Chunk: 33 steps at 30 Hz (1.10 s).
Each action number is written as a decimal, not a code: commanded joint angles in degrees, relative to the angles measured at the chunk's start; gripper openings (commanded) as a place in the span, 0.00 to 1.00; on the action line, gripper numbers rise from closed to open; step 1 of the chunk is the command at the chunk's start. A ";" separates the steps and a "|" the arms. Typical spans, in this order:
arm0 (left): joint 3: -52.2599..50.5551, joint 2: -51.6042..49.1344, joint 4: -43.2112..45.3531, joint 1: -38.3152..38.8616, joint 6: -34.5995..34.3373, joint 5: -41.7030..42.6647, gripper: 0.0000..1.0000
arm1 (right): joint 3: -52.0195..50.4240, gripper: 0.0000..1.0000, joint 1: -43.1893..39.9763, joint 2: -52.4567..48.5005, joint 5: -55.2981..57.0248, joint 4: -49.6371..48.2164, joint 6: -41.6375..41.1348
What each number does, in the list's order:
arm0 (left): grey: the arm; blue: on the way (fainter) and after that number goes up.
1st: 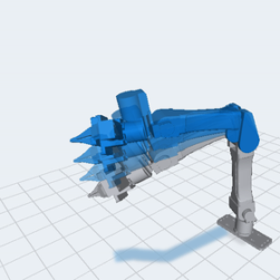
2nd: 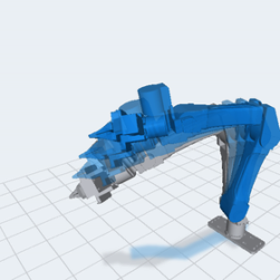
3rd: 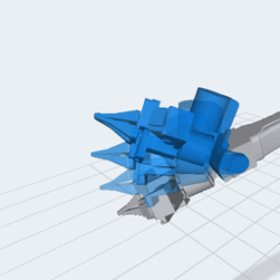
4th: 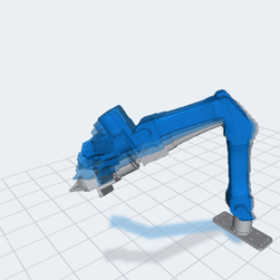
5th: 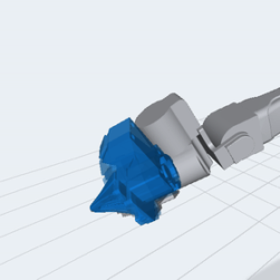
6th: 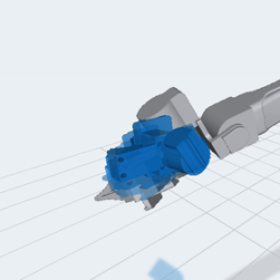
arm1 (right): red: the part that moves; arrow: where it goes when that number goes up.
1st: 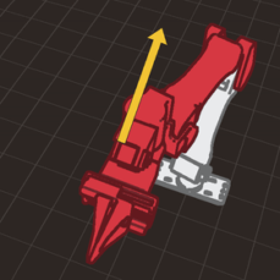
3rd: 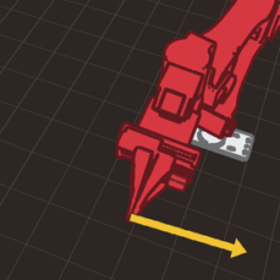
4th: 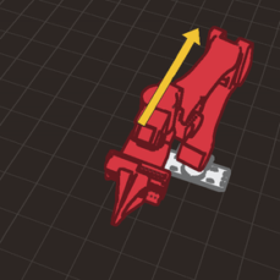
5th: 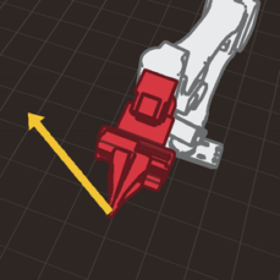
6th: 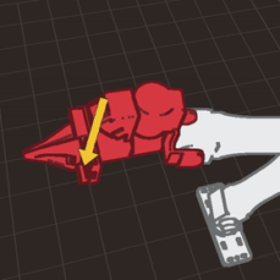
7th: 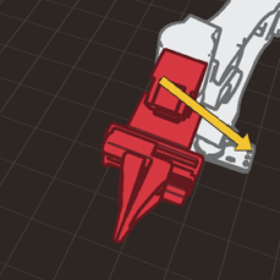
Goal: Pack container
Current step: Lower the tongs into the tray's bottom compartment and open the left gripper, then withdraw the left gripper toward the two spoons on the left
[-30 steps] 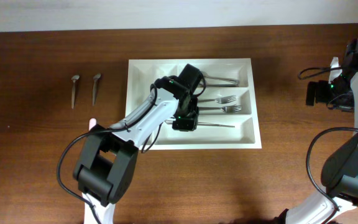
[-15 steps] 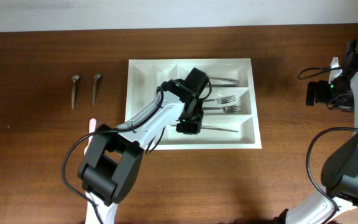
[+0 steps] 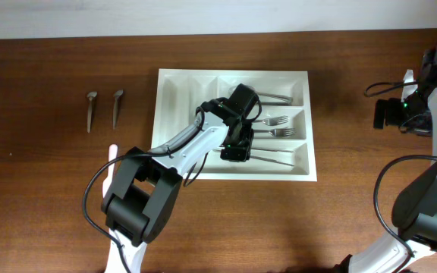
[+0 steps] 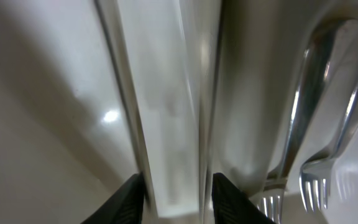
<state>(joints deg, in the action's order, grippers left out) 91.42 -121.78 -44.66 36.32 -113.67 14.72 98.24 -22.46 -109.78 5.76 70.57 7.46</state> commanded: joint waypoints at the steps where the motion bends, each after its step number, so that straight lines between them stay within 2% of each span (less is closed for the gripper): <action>1: 0.68 -0.15 0.37 0.17 -0.33 0.04 0.43 | -0.11 0.99 0.26 0.46 0.48 -0.11 -0.22; 6: 0.68 -0.11 0.50 0.17 -0.11 0.11 0.45 | -0.11 0.98 0.26 0.46 0.48 -0.11 -0.22; 13: 2.29 1.92 3.74 0.17 4.66 0.24 0.46 | -0.11 0.99 0.26 0.46 0.48 -0.11 -0.22; 20: 6.38 9.38 3.67 0.17 13.53 -5.57 0.47 | -0.11 0.99 0.26 0.46 0.48 -0.11 -0.22; 24: 6.84 14.47 3.30 0.17 14.75 -5.81 0.47 | -0.11 0.99 0.26 0.46 0.48 -0.11 -0.22; 27: 6.84 18.43 3.04 0.17 17.99 -9.01 0.47 | -0.11 0.99 0.26 0.46 0.48 -0.11 -0.22; 29: 6.84 20.92 1.70 0.11 19.93 -14.27 0.52 | -0.11 0.98 0.26 0.46 0.48 -0.11 -0.22; 31: 6.84 22.93 -0.04 -0.33 21.84 -22.12 0.61 | -0.11 0.99 0.26 0.46 0.48 -0.11 -0.22; 32: 6.84 23.74 -0.92 -0.68 22.56 -25.81 0.68 | -0.11 0.99 0.26 0.46 0.48 -0.11 -0.22; 33: 6.84 24.65 -2.14 -1.05 23.65 -29.83 0.86 | -0.11 0.99 0.26 0.46 0.48 -0.11 -0.22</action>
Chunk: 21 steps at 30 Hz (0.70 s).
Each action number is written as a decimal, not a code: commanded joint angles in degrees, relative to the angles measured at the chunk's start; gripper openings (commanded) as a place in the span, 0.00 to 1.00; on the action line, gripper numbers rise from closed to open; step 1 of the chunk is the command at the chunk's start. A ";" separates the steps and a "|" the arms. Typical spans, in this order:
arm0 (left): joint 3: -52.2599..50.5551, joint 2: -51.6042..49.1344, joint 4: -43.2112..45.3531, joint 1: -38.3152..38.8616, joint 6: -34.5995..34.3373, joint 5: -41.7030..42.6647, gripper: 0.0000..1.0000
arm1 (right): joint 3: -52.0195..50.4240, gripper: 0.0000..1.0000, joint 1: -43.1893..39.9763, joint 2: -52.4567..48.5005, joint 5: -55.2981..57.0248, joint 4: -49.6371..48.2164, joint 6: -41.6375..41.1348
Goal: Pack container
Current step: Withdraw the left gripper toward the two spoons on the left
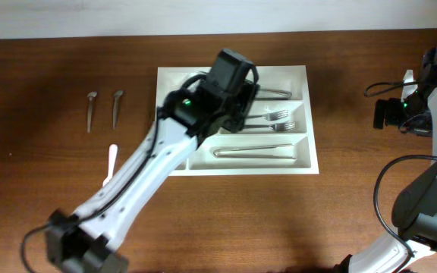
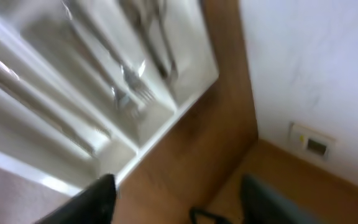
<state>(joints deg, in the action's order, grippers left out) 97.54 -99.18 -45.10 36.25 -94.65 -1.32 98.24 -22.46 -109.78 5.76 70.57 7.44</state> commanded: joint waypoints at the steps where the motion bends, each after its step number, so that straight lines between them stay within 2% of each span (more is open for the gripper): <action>1: 0.72 2.82 -3.37 -1.44 5.55 -17.31 0.99 | -0.11 0.99 0.26 0.46 0.48 -0.11 -0.20; 4: 0.72 4.26 -10.34 -2.75 9.62 -26.47 0.99 | -0.11 0.99 0.26 0.46 0.48 -0.11 -0.20; 6: 0.72 4.42 -14.78 -3.85 17.20 -31.74 0.99 | -0.11 0.99 0.26 0.46 0.48 -0.11 -0.20; 8: 0.70 4.33 -16.72 -5.27 30.58 -35.52 0.99 | -0.11 0.99 0.26 0.46 0.48 -0.11 -0.20; 10: 0.72 4.26 -14.88 -7.50 49.99 -34.58 0.99 | -0.11 0.98 0.26 0.46 0.48 -0.11 -0.20; 12: 1.22 4.26 -11.85 -11.17 70.58 -25.86 0.99 | -0.11 0.99 0.26 0.46 0.48 -0.11 -0.20; 13: 1.86 4.26 -11.41 -13.62 76.39 -19.85 0.99 | -0.11 0.99 0.26 0.46 0.48 -0.11 -0.20; 15: 3.17 4.26 -11.06 -19.17 81.44 -9.62 0.99 | -0.11 0.99 0.26 0.46 0.48 -0.13 -0.20; 18: 4.33 4.26 -11.08 -29.49 84.11 0.44 0.99 | -0.11 0.99 0.26 0.46 0.48 -0.11 -0.20; 21: 4.35 4.26 -10.97 -39.36 84.04 1.36 0.99 | -0.11 0.99 0.26 0.46 0.48 -0.11 -0.20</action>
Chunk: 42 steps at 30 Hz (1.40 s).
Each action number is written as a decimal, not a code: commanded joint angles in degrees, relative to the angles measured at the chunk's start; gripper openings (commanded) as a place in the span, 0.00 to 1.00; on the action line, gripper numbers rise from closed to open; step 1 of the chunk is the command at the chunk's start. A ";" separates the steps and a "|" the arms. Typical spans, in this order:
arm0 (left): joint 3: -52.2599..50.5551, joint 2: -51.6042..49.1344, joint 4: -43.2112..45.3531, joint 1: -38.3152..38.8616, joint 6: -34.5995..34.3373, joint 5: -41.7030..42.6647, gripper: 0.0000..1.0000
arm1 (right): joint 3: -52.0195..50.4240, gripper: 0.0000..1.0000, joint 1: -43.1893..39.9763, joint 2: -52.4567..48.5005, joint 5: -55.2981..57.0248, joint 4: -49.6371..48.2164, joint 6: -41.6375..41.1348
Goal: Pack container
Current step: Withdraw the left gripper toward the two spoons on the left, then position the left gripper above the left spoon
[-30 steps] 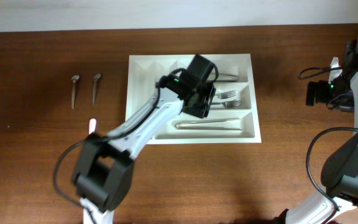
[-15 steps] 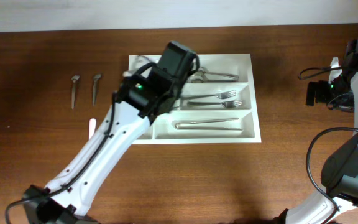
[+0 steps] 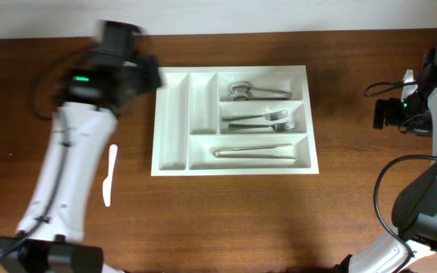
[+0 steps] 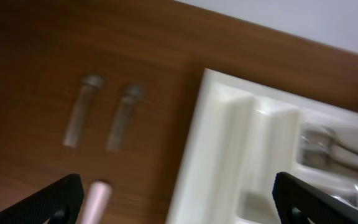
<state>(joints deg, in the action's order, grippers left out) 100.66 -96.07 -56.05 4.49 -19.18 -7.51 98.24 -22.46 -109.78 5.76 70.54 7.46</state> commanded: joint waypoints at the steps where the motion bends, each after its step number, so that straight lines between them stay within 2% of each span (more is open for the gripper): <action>1: 1.22 1.16 0.02 -10.12 8.57 7.54 0.99 | -0.11 0.99 0.26 0.46 0.48 -0.09 -0.22; 4: 1.22 1.16 -1.01 -16.94 8.98 11.80 0.99 | -0.11 0.99 0.26 0.46 0.48 -0.09 -0.22; 5: 1.18 1.03 -0.50 -18.34 11.58 13.22 0.99 | -0.11 0.99 0.26 0.46 0.48 -0.09 -0.22; 7: 1.18 0.42 -0.11 -19.02 21.40 15.56 0.99 | -0.11 0.99 0.26 0.46 0.48 -0.09 -0.22; 11: 1.18 -1.88 0.11 -17.94 28.13 15.45 0.99 | -0.11 0.99 0.26 0.46 0.48 -0.09 -0.22; 14: 2.32 -5.77 -0.11 -17.29 28.41 16.20 0.99 | -0.11 0.99 0.26 0.46 0.48 -0.09 -0.22; 18: 8.26 -13.73 -6.08 -16.44 30.40 18.08 0.99 | -0.11 0.99 0.26 0.46 0.48 -0.09 -0.22; 25: 28.33 -30.38 -20.90 -14.19 33.97 12.61 0.99 | -0.11 0.99 0.26 0.46 0.48 -0.09 -0.22; 29: 36.46 -37.57 -26.77 -12.85 35.43 11.50 0.99 | -0.11 0.99 0.26 0.46 0.48 -0.09 -0.22; 42: 37.55 -45.11 -25.35 -12.46 36.00 9.20 0.99 | -0.11 0.99 0.26 0.46 0.48 -0.09 -0.22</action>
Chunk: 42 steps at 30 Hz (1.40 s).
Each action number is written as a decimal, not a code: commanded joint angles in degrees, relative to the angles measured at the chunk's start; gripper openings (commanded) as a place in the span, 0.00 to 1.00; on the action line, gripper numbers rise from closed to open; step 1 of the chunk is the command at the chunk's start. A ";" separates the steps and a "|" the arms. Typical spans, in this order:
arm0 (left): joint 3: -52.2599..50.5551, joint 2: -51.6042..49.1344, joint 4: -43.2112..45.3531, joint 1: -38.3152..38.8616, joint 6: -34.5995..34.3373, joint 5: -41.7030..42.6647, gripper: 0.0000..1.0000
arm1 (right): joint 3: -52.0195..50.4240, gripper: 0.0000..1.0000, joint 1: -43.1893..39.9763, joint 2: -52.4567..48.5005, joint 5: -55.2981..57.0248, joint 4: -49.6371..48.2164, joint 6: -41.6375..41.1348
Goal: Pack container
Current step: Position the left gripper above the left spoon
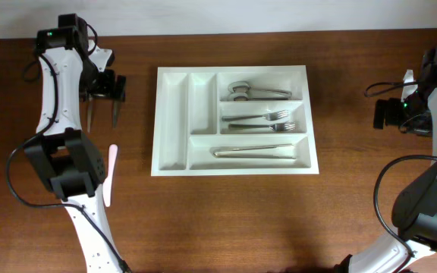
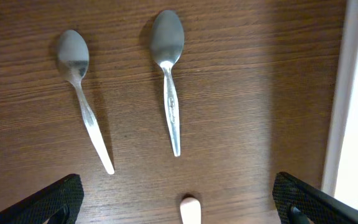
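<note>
Two metal spoons lie side by side on the wooden table left of the tray, one [image 2: 82, 106] to the left of the other [image 2: 169, 87]; the overhead view shows them too, left [image 1: 89, 112] and right [image 1: 116, 111]. My left gripper [image 2: 179, 214] hovers over them, open and empty, its fingers [image 2: 48, 202] spread wide. A white plastic knife [image 1: 110, 174] lies nearer the front, its tip [image 2: 190, 211] between my fingers. The white cutlery tray [image 1: 171, 121] holds spoons [image 1: 256, 92], forks [image 1: 264, 120] and knives [image 1: 253, 152]. My right gripper [image 1: 389, 114] is far right.
The tray's two narrow left compartments [image 1: 201, 102] hold nothing. The tray's left rim [image 2: 353, 93] runs along the right edge of the left wrist view. The right arm's base and cables [image 1: 423, 197] stand at the table's right side.
My left gripper has moved from beside the tray's back left corner to a spot above the two spoons, now looking straight down at them. It stays open. The right arm has not moved.
My left gripper was low inside the tray by a divider beside the forks. Then it was raised above the tray, with knives lying in the front compartment. Then it was left of the tray, and now it is over the spoons.
</note>
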<state>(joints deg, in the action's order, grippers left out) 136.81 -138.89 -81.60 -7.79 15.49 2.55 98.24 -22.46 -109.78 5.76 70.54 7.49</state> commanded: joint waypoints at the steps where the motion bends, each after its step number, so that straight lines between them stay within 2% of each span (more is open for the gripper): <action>1: 1.40 -2.89 0.35 -0.17 1.33 -0.85 0.99 | -0.11 0.99 0.26 0.46 0.48 -0.09 -0.24; 31: 1.38 -12.02 6.03 0.31 0.20 1.75 0.99 | -0.11 0.99 0.26 0.46 0.48 -0.09 -0.24; 42: 1.38 -12.55 7.76 2.03 -3.96 -0.46 0.99 | -0.11 0.99 0.26 0.46 0.48 -0.09 -0.24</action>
<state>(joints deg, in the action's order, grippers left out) 136.84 -149.82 -74.35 -6.81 13.10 2.50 98.24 -22.46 -109.78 5.76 70.54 7.49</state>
